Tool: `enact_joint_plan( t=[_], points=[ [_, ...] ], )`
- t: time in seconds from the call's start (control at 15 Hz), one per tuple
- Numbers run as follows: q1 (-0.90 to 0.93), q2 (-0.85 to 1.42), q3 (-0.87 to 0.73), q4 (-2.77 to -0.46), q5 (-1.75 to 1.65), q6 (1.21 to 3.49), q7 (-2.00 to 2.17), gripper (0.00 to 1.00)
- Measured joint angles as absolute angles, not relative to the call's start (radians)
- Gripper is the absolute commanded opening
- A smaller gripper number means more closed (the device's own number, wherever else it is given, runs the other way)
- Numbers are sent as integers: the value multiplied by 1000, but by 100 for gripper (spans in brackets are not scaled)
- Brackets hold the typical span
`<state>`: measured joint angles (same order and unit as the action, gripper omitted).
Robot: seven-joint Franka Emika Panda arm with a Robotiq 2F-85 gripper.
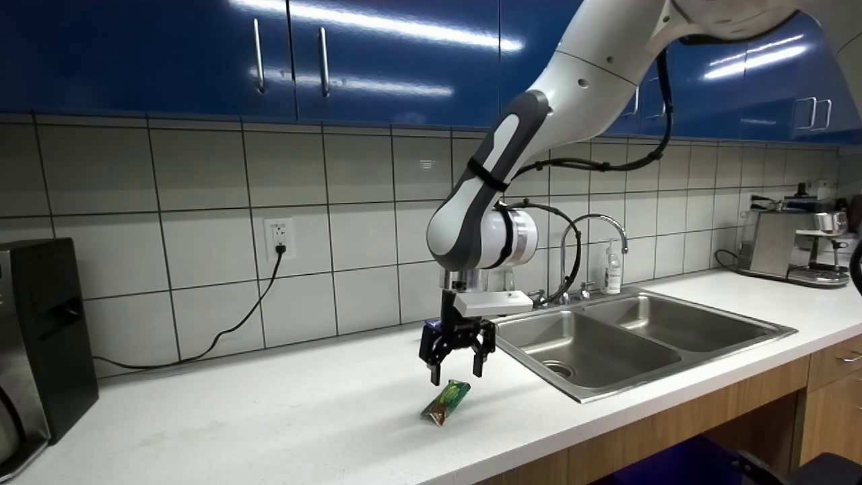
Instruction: Put the chocolate bar inside the sink
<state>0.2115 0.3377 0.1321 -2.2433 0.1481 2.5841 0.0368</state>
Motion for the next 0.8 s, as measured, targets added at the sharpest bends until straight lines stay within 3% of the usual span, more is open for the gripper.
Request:
enact_joint_plan(
  t=[0.8],
  points=[
    [211, 460, 132, -2128, 132, 2584, 37, 100]
  ],
)
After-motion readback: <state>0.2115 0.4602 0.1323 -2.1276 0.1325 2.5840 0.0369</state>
